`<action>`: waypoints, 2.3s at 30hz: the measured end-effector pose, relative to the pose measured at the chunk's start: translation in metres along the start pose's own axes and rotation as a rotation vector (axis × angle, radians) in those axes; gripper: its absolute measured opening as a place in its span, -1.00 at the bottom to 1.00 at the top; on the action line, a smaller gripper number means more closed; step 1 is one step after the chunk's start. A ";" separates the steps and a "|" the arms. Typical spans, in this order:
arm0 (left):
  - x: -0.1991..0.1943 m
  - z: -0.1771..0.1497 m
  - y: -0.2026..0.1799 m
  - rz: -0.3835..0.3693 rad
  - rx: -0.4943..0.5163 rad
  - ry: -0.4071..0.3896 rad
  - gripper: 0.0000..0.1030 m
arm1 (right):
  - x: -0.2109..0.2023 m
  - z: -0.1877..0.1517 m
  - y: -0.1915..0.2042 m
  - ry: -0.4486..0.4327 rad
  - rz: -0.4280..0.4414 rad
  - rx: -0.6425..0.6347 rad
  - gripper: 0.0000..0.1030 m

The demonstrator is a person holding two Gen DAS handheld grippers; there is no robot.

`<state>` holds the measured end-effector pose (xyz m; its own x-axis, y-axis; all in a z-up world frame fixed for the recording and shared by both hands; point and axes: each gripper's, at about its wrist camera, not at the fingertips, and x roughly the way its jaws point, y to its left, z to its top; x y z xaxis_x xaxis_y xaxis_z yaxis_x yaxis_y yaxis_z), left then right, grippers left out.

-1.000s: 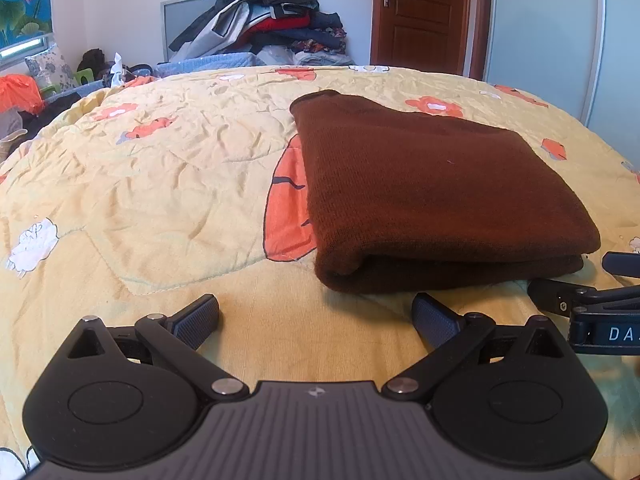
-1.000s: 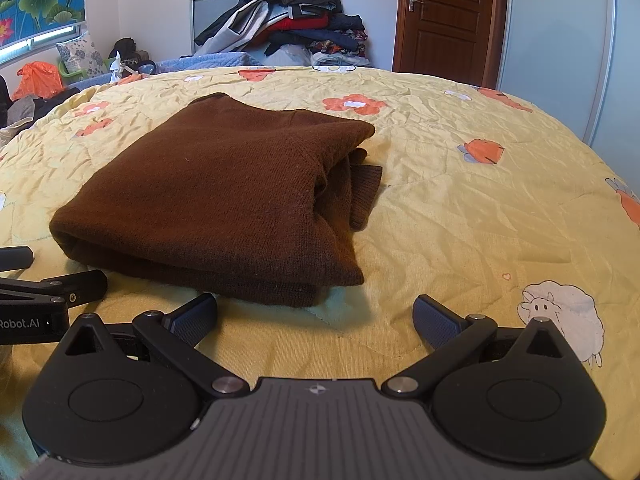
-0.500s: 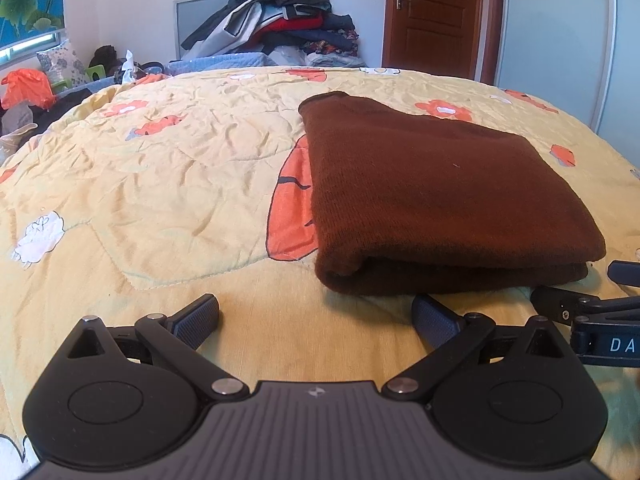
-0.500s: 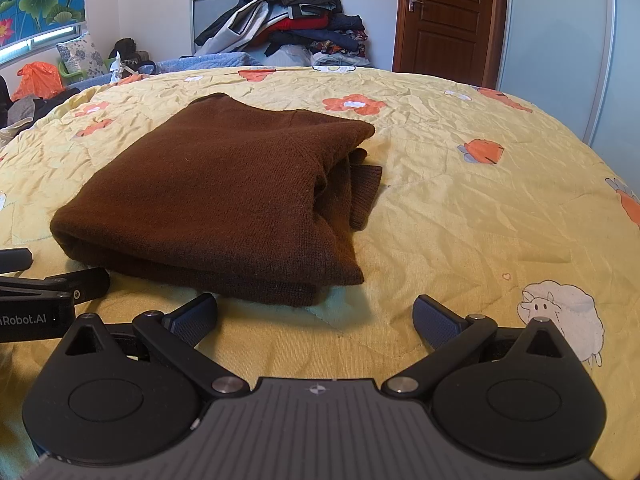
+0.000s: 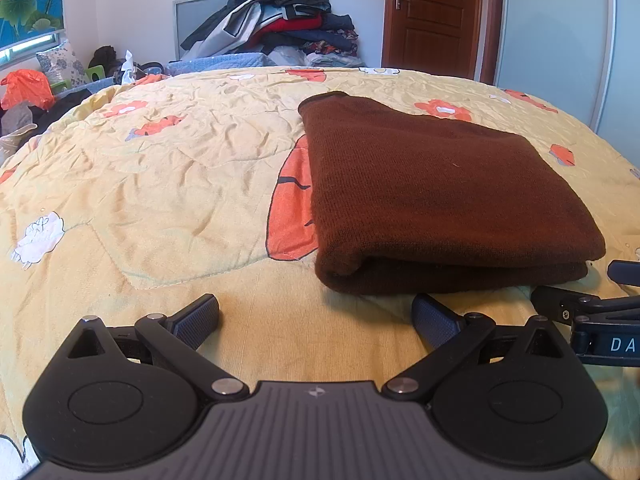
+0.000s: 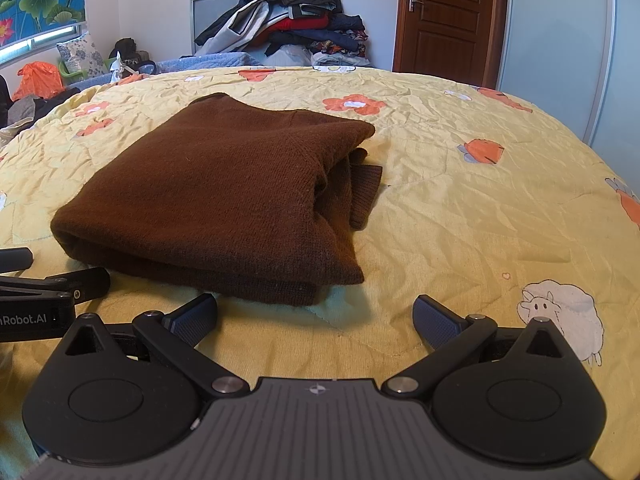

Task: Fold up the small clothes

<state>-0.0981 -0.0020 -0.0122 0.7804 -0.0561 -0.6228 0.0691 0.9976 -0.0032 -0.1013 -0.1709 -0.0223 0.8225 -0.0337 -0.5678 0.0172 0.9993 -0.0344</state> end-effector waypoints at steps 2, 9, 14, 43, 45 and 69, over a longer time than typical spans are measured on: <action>0.000 0.000 0.000 0.000 0.000 0.000 1.00 | 0.000 0.000 0.000 0.000 0.000 0.000 1.00; 0.000 0.000 0.000 0.000 0.000 -0.001 1.00 | 0.000 0.000 0.000 0.000 0.000 0.000 1.00; 0.000 0.000 0.000 -0.001 0.000 -0.001 1.00 | 0.000 0.000 0.000 0.000 0.000 0.000 1.00; 0.000 0.000 0.000 -0.002 -0.001 -0.001 1.00 | 0.000 -0.001 0.000 0.000 0.000 0.000 1.00; 0.000 0.000 0.000 -0.001 0.000 -0.001 1.00 | 0.000 -0.001 0.000 0.000 0.000 0.000 1.00; -0.002 -0.001 0.003 -0.006 -0.009 -0.008 1.00 | 0.000 0.000 0.000 0.000 0.000 0.000 1.00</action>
<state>-0.1001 0.0015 -0.0113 0.7852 -0.0621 -0.6161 0.0679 0.9976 -0.0141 -0.1016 -0.1709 -0.0226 0.8226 -0.0338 -0.5675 0.0171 0.9992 -0.0348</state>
